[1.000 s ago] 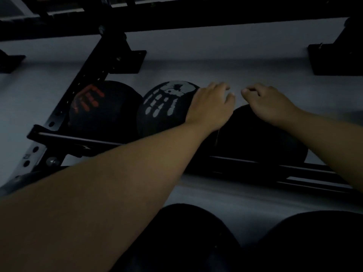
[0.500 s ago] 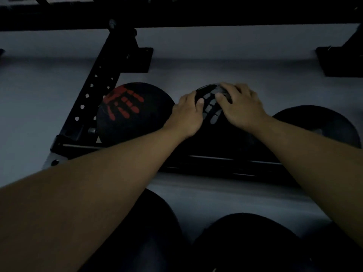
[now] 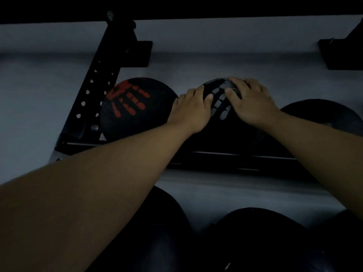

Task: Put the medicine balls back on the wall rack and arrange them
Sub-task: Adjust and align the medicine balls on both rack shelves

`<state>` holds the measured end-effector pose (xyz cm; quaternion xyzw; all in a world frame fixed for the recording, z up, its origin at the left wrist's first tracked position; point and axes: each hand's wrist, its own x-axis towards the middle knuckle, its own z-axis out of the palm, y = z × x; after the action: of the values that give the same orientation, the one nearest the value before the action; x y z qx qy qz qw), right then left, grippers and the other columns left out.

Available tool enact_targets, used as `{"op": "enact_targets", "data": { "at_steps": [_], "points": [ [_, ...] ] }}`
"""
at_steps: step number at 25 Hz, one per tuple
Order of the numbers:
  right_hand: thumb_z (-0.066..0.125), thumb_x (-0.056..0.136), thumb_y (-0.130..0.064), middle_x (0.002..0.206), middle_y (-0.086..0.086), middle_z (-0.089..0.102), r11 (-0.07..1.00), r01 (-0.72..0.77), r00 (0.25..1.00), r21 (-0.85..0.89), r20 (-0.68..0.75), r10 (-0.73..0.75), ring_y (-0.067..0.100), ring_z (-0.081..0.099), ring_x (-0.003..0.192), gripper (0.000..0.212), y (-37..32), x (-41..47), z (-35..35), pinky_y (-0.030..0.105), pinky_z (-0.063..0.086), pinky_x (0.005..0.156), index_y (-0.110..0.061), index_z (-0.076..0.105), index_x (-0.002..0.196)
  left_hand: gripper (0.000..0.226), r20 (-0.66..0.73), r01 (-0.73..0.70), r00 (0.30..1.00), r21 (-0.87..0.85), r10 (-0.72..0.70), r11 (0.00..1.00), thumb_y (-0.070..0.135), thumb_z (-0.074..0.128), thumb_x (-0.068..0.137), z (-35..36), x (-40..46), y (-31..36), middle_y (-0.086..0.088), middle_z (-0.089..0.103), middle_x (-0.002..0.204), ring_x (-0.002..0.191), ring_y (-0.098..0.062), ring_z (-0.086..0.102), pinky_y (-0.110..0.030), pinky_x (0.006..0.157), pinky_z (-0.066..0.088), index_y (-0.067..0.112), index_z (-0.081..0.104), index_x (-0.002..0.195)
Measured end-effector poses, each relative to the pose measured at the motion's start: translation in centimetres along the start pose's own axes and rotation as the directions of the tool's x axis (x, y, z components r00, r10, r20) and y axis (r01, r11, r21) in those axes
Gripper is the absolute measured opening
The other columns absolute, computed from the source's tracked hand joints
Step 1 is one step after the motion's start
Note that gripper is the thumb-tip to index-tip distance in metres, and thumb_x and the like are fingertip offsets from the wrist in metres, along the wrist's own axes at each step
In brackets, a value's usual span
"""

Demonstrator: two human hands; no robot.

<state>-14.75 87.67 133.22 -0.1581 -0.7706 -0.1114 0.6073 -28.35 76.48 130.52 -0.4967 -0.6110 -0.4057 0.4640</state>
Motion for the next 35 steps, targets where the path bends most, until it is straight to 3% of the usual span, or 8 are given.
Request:
{"op": "enact_targets", "data": {
  "at_steps": [4, 6, 11, 15, 20, 23, 27, 35],
  "points": [
    [0.035, 0.107, -0.049, 0.168, 0.018, 0.032, 0.998, 0.055, 0.996, -0.014, -0.072, -0.056, 0.038, 0.024, 0.156, 0.058, -3.7, 0.0, 0.1, 0.052, 0.017, 0.128, -0.027, 0.035, 0.161, 0.052, -0.134, -0.011, 0.990, 0.183, 0.036, 0.983, 0.036, 0.030, 0.112, -4.4, 0.1, -2.6, -0.011, 0.042, 0.165, 0.150, -0.034, 0.037, -0.047, 0.125, 0.023, 0.017, 0.038, 0.159],
    [0.036, 0.107, -0.049, 0.168, 0.018, 0.032, 0.997, 0.070, 0.997, 0.029, -0.045, -0.068, 0.038, 0.025, 0.156, 0.058, -7.0, 0.6, 0.7, 0.050, 0.018, 0.128, -0.026, 0.035, 0.160, 0.050, -0.217, 0.055, 0.976, 0.182, -0.015, 0.982, 0.033, 0.031, 0.111, -7.2, 0.1, -5.0, -0.011, 0.043, 0.163, 0.147, -0.036, 0.040, -0.047, 0.121, 0.028, 0.017, 0.042, 0.157],
    [0.034, 0.107, -0.053, 0.171, 0.014, 0.025, 0.987, 0.098, 0.995, 0.126, 0.019, -0.101, 0.037, 0.025, 0.155, 0.061, -15.2, 2.3, 3.8, 0.047, 0.022, 0.124, -0.026, 0.033, 0.162, 0.049, -0.220, 0.100, 0.973, 0.157, -0.064, 0.983, 0.036, 0.029, 0.112, -12.7, -0.2, -12.1, -0.012, 0.040, 0.162, 0.143, -0.040, 0.040, -0.049, 0.116, 0.032, 0.020, 0.042, 0.157],
    [0.034, 0.105, -0.060, 0.175, 0.014, 0.012, 0.984, 0.085, 0.988, 0.157, 0.116, -0.104, 0.040, 0.017, 0.158, 0.068, -20.5, 2.7, 7.5, 0.051, 0.021, 0.128, -0.030, 0.025, 0.165, 0.054, -0.142, 0.099, 0.986, 0.101, -0.084, 0.990, 0.043, 0.026, 0.112, -14.7, -0.3, -17.9, -0.013, 0.035, 0.165, 0.145, -0.041, 0.039, -0.052, 0.119, 0.034, 0.022, 0.036, 0.160],
    [0.028, 0.103, -0.066, 0.177, 0.011, 0.002, 0.999, 0.041, 0.988, -0.017, 0.149, -0.038, 0.042, 0.005, 0.160, 0.071, -22.3, 2.1, 11.5, 0.061, 0.008, 0.128, -0.039, 0.010, 0.166, 0.060, 0.075, 0.099, 0.993, -0.046, -0.095, 0.994, 0.050, 0.025, 0.111, -12.6, -0.1, -20.8, -0.014, 0.026, 0.170, 0.155, -0.039, 0.030, -0.050, 0.126, 0.027, 0.024, 0.025, 0.165],
    [0.024, 0.103, -0.068, 0.178, 0.010, -0.001, 0.998, 0.056, 0.989, -0.032, 0.141, -0.051, 0.038, -0.001, 0.162, 0.069, -21.3, 1.8, 11.7, 0.056, 0.003, 0.130, -0.044, 0.007, 0.166, 0.062, 0.030, 0.093, 0.995, -0.063, -0.091, 0.994, 0.049, 0.019, 0.111, -9.8, -0.6, -20.5, -0.011, 0.014, 0.175, 0.157, -0.040, 0.017, -0.050, 0.125, 0.018, 0.024, 0.011, 0.167],
    [0.025, 0.104, -0.068, 0.178, 0.009, -0.003, 0.998, 0.048, 0.987, -0.040, 0.153, -0.041, 0.036, -0.005, 0.163, 0.069, -21.2, 1.9, 11.7, 0.055, 0.001, 0.131, -0.045, 0.005, 0.165, 0.063, 0.002, 0.099, 0.995, -0.063, -0.099, 0.993, 0.049, 0.017, 0.111, -9.4, -0.6, -20.7, -0.012, 0.011, 0.175, 0.157, -0.041, 0.014, -0.053, 0.125, 0.017, 0.024, 0.008, 0.168],
    [0.045, 0.106, -0.053, 0.178, 0.010, -0.005, 0.999, 0.020, 0.956, -0.040, 0.292, -0.008, 0.037, 0.000, 0.163, 0.075, -21.6, 0.4, 8.7, 0.048, 0.007, 0.130, -0.036, 0.005, 0.168, 0.071, 0.177, 0.113, 0.977, 0.051, -0.121, 0.992, 0.052, 0.025, 0.110, -11.5, -3.0, -19.5, -0.011, -0.007, 0.177, 0.162, -0.039, 0.003, -0.057, 0.128, 0.015, 0.025, -0.008, 0.167]
  ]
}}
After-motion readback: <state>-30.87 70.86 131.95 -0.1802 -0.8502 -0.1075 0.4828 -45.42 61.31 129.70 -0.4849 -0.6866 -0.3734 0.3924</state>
